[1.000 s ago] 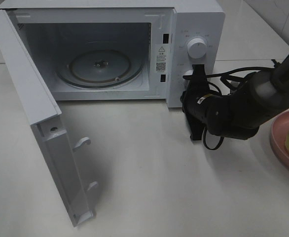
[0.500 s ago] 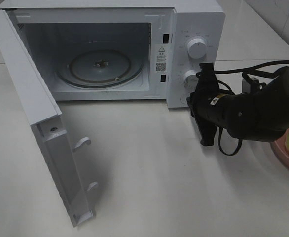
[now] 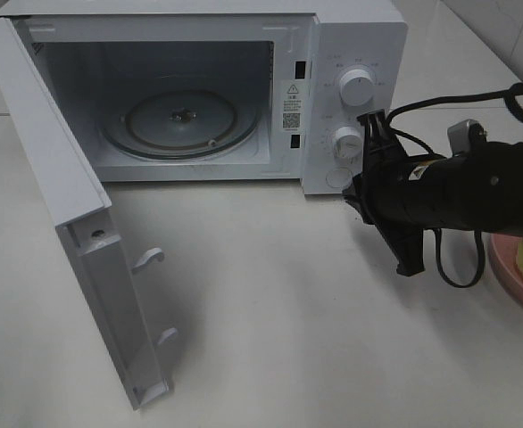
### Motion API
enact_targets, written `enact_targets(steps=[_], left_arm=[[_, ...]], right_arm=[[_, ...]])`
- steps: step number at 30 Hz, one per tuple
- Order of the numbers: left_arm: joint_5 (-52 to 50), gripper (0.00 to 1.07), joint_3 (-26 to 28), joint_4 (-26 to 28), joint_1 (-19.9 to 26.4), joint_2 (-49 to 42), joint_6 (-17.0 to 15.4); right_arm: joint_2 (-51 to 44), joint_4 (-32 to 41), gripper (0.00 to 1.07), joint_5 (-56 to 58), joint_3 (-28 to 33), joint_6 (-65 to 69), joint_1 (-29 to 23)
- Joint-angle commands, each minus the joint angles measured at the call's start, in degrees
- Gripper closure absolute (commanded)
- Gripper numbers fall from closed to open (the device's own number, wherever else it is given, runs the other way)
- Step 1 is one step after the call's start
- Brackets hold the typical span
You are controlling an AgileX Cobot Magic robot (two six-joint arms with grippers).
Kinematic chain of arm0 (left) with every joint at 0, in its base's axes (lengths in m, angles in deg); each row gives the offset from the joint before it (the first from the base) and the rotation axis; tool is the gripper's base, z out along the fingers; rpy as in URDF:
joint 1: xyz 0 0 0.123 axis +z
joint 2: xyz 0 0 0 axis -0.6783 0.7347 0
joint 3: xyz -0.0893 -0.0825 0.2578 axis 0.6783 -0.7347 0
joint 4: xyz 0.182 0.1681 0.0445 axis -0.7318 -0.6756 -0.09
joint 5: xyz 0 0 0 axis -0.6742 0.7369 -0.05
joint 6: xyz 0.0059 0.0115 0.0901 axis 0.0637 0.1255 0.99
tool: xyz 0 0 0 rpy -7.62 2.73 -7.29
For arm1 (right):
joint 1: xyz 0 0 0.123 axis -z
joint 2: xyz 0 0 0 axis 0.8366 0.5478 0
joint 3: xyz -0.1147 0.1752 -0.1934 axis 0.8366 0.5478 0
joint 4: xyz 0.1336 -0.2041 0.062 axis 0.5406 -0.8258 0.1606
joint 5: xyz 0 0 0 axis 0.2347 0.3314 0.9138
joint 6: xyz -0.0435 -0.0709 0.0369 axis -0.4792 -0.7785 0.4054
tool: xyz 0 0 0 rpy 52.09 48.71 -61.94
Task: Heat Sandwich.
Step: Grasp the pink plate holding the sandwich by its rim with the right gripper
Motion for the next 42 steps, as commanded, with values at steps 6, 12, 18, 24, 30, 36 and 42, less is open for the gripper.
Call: enact_targets(steps=[6,12,18,24,30,36,42], left_arm=[[-0.8,0.05,-0.2,0.3,-0.1,-1.5,-0.3],[-0.8,0.05,-0.2,0.3,-0.1,-1.5,-0.3],[-0.8,0.05,-0.2,0.3,-0.1,-1.5,-0.3],[-0.8,0.05,-0.2,0.3,-0.1,-1.5,-0.3],[-0.8,0.05,-0.2,0.3,-0.1,-1.5,-0.3],[-0.8,0.05,-0.2,0.3,-0.1,-1.5,-0.3],[-0.8,0.05,-0.2,0.3,-0.1,-1.5,-0.3]], right_arm=[[-3.8,-0.9,0.99,10.6,0.1,-17.3,-0.1],[-5.3,-0.9,0.98,17.6,0.1,-32.7,-0.1],[-8.5,-0.9,0.95,25.0,0.1,-53.2,0.1],[-11.0,-1.7,0.93,33.7,-0.2,-68.2,0.1],[-13.5,-8.0,0.92,41.3,-0.2,-72.5,0.1],[-17.6,-19.0,0.88,50.4,-0.2,-71.6,0.1],[-21.0,-25.3,0.79,54.3,-0.2,-68.2,0.1]])
